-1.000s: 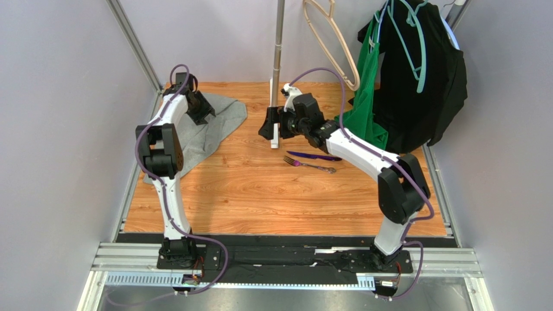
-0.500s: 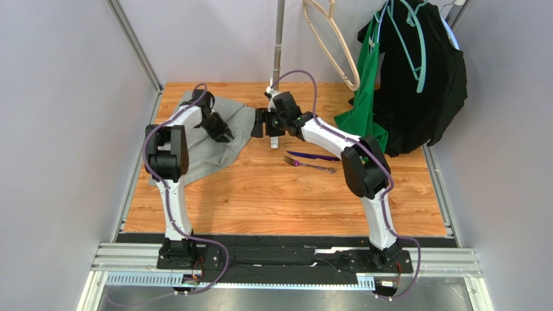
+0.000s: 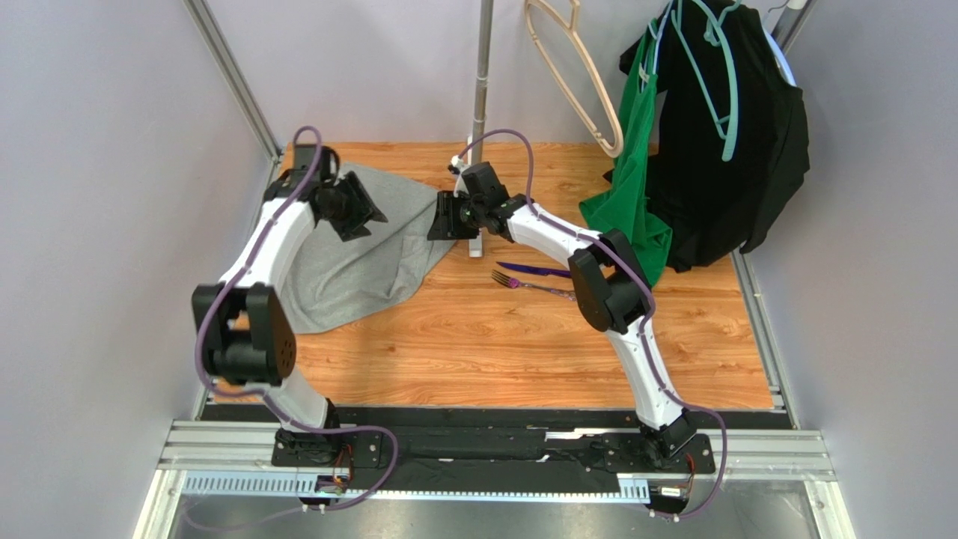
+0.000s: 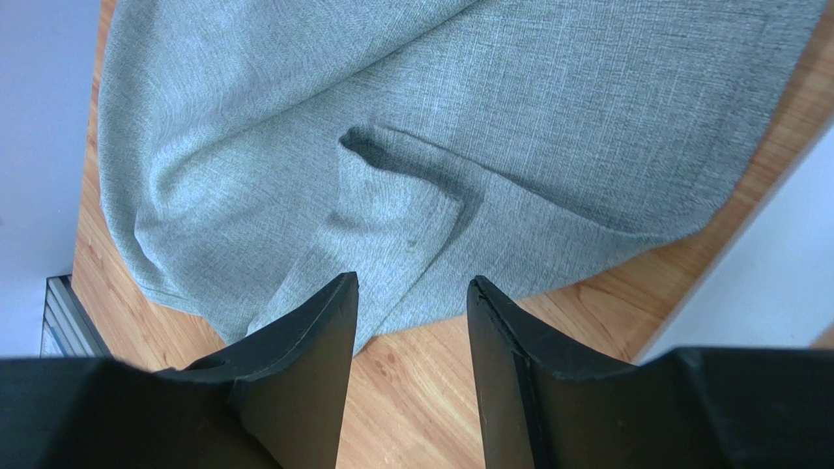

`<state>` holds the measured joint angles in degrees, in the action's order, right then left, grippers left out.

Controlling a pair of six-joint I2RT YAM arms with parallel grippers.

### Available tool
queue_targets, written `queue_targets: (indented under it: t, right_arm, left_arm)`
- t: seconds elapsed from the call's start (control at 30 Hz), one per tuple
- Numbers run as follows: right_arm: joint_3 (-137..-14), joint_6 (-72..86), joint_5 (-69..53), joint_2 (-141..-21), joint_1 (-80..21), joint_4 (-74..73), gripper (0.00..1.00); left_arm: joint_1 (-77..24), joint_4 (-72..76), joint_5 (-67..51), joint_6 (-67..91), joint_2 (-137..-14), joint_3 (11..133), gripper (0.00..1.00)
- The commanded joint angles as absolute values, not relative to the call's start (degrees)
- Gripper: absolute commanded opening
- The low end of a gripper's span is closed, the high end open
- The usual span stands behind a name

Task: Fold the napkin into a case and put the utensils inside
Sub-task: Pick up the crumpled napkin from the center of the board.

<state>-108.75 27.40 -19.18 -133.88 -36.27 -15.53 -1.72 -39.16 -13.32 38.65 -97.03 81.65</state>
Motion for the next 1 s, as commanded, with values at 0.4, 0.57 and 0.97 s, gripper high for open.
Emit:
queue_targets:
  t: [0.4, 0.57, 0.97]
  right_arm:
    - [-117.2, 30.6, -23.0, -143.3, -37.0, -11.2, 0.51]
    - [-120.6, 32.4, -24.1, -145.7, -37.5, -10.7, 0.49]
    - [-124.4, 34.2, -22.5, -148.1, -37.8, -8.3, 0.25]
  left_arm:
    - [18.4, -40.2, -11.0, 40.9, -68.0, 56.0, 0.55]
    - [19.2, -41.2, -11.3, 40.3, -66.9, 55.1, 0.54]
    - [19.5, -42.5, -10.0, 39.5, -66.3, 54.7, 0.54]
